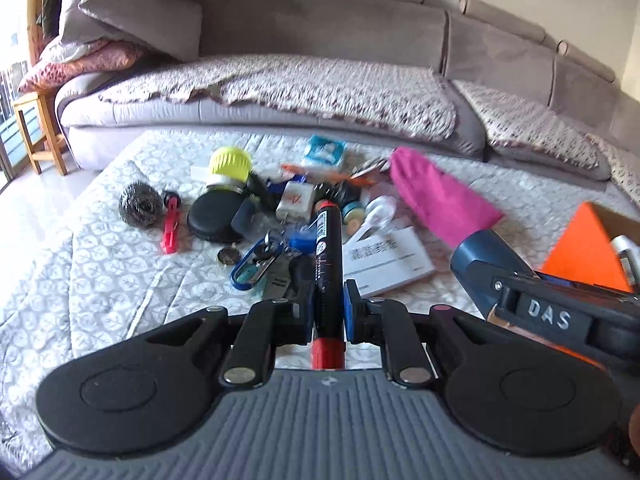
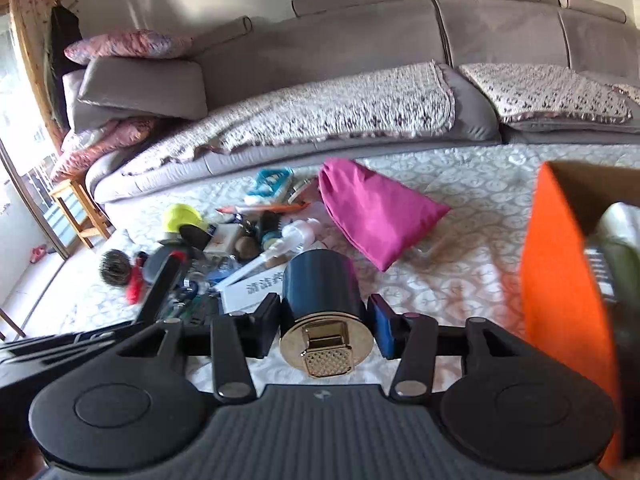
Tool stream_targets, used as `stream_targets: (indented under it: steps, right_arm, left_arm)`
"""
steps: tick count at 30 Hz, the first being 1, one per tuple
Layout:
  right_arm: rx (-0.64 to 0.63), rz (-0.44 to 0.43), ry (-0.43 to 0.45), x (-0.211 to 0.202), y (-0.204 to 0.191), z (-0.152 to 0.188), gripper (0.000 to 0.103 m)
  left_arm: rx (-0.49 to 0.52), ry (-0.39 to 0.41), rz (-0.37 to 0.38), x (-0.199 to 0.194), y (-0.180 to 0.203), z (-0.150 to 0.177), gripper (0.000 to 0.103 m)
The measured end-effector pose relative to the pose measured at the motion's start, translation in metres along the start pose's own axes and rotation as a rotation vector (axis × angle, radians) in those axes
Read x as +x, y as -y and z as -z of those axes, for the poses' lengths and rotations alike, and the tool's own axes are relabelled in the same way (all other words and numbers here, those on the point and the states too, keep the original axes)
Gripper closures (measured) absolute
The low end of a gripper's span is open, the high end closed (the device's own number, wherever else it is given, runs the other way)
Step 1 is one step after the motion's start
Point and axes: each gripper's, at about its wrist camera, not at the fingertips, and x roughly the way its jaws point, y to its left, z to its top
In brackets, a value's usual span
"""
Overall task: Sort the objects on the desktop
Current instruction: 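Carry marker and tin over cardboard box and open both tools to drop them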
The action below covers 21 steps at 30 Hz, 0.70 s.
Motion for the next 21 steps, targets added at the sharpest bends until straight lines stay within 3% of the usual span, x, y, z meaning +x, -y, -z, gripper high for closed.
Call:
stream_targets:
  steps: [8,21]
  right_arm:
    - [-0.044,0.058,0.210,-0.076,0.015,-0.011,0.056]
    - [0.095,0.188,0.249,-0.103,0.110,0.001,0.056]
  left_arm:
    - [0.027,0.105,0.048,-0.035,0.032,-0.007,0.087]
    - [0.184,0.108,0.179,-0.018,0.125,-0.018,0.087]
